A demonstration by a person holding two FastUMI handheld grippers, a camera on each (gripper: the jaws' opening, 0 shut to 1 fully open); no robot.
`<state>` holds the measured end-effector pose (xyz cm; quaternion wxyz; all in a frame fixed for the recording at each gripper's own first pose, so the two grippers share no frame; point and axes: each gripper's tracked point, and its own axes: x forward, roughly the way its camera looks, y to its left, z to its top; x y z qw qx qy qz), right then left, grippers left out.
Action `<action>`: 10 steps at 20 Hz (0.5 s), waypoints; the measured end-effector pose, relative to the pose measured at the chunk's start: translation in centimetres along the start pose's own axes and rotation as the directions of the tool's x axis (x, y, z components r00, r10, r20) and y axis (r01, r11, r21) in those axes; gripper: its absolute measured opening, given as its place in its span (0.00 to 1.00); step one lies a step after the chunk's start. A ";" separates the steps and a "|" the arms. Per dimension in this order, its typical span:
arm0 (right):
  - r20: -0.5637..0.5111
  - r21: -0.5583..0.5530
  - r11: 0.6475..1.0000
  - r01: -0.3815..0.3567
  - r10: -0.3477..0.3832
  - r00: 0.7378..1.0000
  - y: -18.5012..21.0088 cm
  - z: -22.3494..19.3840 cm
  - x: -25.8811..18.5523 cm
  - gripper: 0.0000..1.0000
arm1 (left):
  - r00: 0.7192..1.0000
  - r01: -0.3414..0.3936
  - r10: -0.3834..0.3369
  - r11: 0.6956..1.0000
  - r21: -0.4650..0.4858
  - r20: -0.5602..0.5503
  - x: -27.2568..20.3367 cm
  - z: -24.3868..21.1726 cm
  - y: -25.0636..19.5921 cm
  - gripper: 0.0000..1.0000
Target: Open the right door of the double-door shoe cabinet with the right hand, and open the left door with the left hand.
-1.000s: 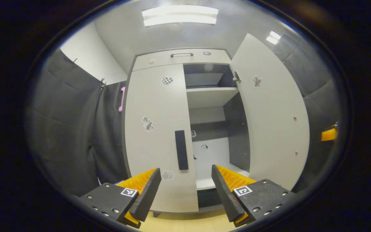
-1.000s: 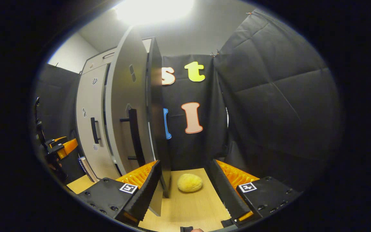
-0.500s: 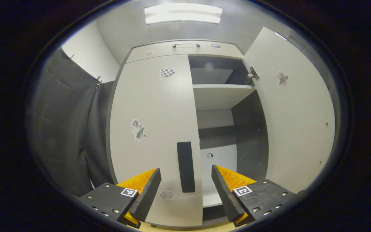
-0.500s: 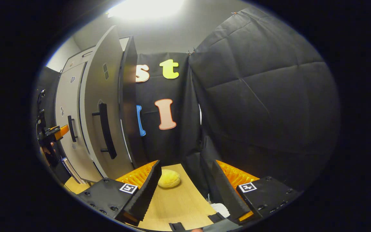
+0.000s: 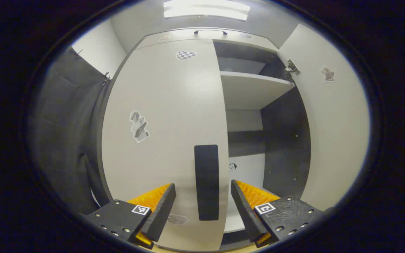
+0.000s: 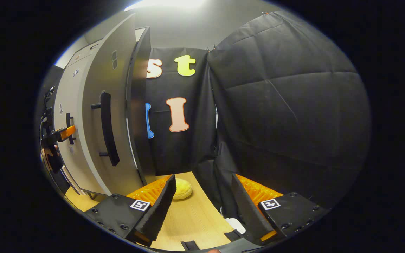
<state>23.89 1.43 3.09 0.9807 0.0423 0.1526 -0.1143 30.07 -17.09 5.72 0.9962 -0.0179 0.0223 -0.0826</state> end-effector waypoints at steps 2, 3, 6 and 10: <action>-0.009 -0.001 1.000 0.000 0.000 1.000 0.1 -0.2 0.0 0.98 | 1.000 0.016 -0.016 1.000 0.001 -0.003 0.9 0.4 -0.3 0.87; -0.014 -0.002 1.000 -0.001 0.001 1.000 0.1 -0.3 0.1 0.98 | 1.000 0.013 -0.013 1.000 0.000 -0.001 1.1 0.4 -0.2 0.76; -0.015 -0.002 1.000 0.026 -0.026 1.000 -0.7 -0.4 0.1 0.98 | 1.000 0.012 -0.012 1.000 0.004 0.003 1.5 0.3 0.2 0.72; -0.014 0.018 0.999 0.051 -0.051 0.999 -1.2 -0.4 -0.1 0.98 | 1.000 0.027 -0.027 0.999 -0.026 0.009 1.4 0.3 -0.7 0.31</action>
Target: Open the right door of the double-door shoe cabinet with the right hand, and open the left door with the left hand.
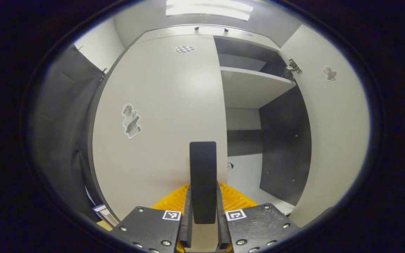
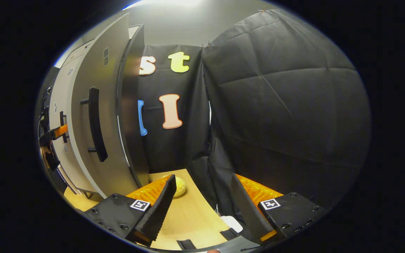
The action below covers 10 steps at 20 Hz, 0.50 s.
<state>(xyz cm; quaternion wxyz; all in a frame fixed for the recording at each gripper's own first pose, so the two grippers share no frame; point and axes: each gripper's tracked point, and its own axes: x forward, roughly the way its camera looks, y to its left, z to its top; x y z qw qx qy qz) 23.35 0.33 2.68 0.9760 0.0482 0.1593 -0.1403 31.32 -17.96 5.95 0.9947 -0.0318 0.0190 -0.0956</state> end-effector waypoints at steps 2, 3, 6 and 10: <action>0.007 -0.004 1.000 0.003 -0.003 1.000 -0.2 0.1 0.1 0.98 | 1.000 0.007 -0.007 1.000 -0.029 0.005 0.1 -0.1 0.1 0.26; 0.010 -0.010 1.000 0.004 -0.004 1.000 -0.3 0.2 0.1 0.98 | 1.000 0.012 -0.012 1.000 -0.026 0.001 -0.3 0.0 0.1 0.22; 0.015 -0.024 1.000 0.005 -0.005 1.000 -0.6 0.4 0.0 0.98 | 1.000 0.000 0.000 1.000 -0.003 -0.016 -0.4 -0.1 0.1 0.18; 0.037 -0.039 0.999 -0.014 0.015 0.999 -0.6 0.8 -0.2 0.98 | 0.999 0.009 -0.010 1.000 -0.008 -0.041 -1.4 -0.1 0.3 0.13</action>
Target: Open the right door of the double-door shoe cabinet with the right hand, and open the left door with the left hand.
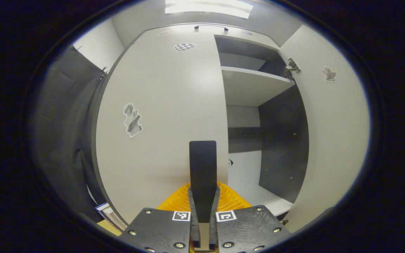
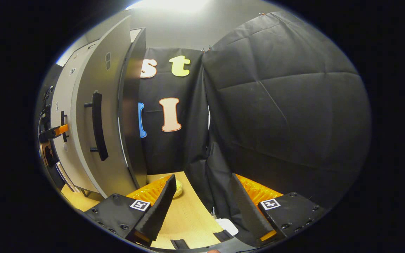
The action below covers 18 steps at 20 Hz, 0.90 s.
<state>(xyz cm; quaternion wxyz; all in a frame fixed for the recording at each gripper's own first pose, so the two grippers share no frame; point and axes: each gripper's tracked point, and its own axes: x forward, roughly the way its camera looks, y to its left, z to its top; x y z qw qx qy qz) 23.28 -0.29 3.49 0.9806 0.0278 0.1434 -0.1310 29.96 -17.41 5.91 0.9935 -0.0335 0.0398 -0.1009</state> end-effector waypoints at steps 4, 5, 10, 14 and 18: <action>0.022 0.002 1.000 -0.030 0.030 0.999 0.2 0.5 -0.1 0.98 | 1.000 -0.002 0.002 1.000 -0.013 -0.007 -2.3 0.4 0.3 0.10; 0.027 0.007 0.999 -0.039 0.039 0.999 0.3 0.6 -0.1 0.98 | 1.000 -0.004 0.003 1.000 -0.013 -0.010 -2.7 0.4 0.5 0.12; 0.035 0.008 0.995 -0.097 0.097 0.995 1.1 0.6 -0.3 0.98 | 0.999 -0.027 0.027 0.999 -0.016 -0.018 -4.6 0.6 1.4 0.11; 0.024 -0.003 0.989 -0.150 0.150 0.988 1.8 0.2 -0.4 0.98 | 0.997 -0.074 0.074 0.997 0.000 -0.026 -6.3 0.6 2.3 0.11; 0.025 0.002 0.982 -0.190 0.190 0.981 2.4 0.2 -0.5 1.00 | 0.993 -0.114 0.114 0.993 -0.007 -0.030 -7.7 0.7 3.4 0.11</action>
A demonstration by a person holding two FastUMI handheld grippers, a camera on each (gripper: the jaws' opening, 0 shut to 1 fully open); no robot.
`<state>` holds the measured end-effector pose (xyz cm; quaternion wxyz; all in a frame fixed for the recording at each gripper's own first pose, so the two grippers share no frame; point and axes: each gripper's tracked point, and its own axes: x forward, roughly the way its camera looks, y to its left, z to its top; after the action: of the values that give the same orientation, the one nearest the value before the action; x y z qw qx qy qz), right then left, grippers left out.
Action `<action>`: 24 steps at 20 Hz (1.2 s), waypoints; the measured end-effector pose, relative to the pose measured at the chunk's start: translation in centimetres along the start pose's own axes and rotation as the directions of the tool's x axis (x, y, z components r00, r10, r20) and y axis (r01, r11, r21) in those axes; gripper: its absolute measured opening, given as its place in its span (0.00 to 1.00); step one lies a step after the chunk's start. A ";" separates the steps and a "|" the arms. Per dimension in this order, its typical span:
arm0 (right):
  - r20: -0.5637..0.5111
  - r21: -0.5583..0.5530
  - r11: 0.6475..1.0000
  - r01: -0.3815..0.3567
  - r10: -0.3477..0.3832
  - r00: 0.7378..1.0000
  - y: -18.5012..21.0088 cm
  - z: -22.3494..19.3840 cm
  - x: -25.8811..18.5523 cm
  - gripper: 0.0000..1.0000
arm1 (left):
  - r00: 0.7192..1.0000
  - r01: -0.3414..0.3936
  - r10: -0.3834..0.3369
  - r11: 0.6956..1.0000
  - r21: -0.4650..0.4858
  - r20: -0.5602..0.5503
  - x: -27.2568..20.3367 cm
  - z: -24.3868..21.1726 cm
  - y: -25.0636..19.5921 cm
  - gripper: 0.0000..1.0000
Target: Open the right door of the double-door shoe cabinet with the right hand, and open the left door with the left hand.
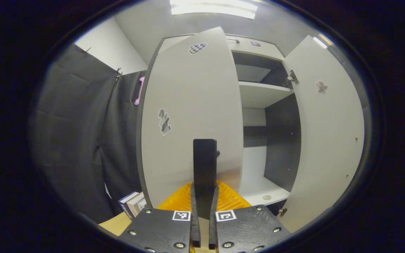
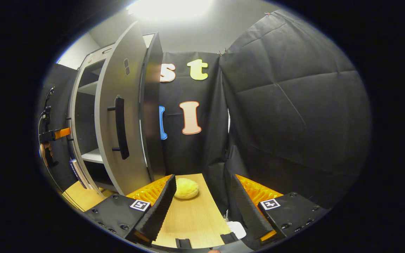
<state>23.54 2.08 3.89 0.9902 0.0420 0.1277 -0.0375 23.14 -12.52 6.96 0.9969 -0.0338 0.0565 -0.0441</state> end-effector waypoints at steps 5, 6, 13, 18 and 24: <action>0.025 0.010 1.000 -0.026 0.026 0.999 1.1 0.5 0.5 0.98 | 1.000 -0.004 0.004 1.000 -0.006 0.000 -1.2 0.1 1.1 0.11; 0.027 0.010 0.999 -0.032 0.032 0.999 1.5 0.5 0.6 0.98 | 1.000 0.001 -0.001 1.000 -0.011 0.002 -1.4 0.1 1.4 0.11; 0.005 -0.021 0.998 -0.066 0.066 0.998 4.8 -0.1 -0.6 0.98 | 0.999 0.052 -0.052 0.999 -0.006 -0.004 -2.8 0.2 3.2 0.10; 0.005 -0.035 0.998 -0.057 0.057 0.998 7.4 -0.1 -1.5 0.98 | 0.999 0.051 -0.051 0.999 0.001 0.012 -4.3 0.3 5.5 0.07; 0.001 -0.049 0.996 -0.068 0.068 0.998 10.3 -0.4 -2.8 0.98 | 0.997 0.075 -0.075 0.997 0.005 -0.013 -5.6 0.4 8.2 0.06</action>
<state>21.59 12.49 5.02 0.9918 0.0218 0.1259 -0.0005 18.33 -3.79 7.34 0.9942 -0.0331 0.0617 -0.0817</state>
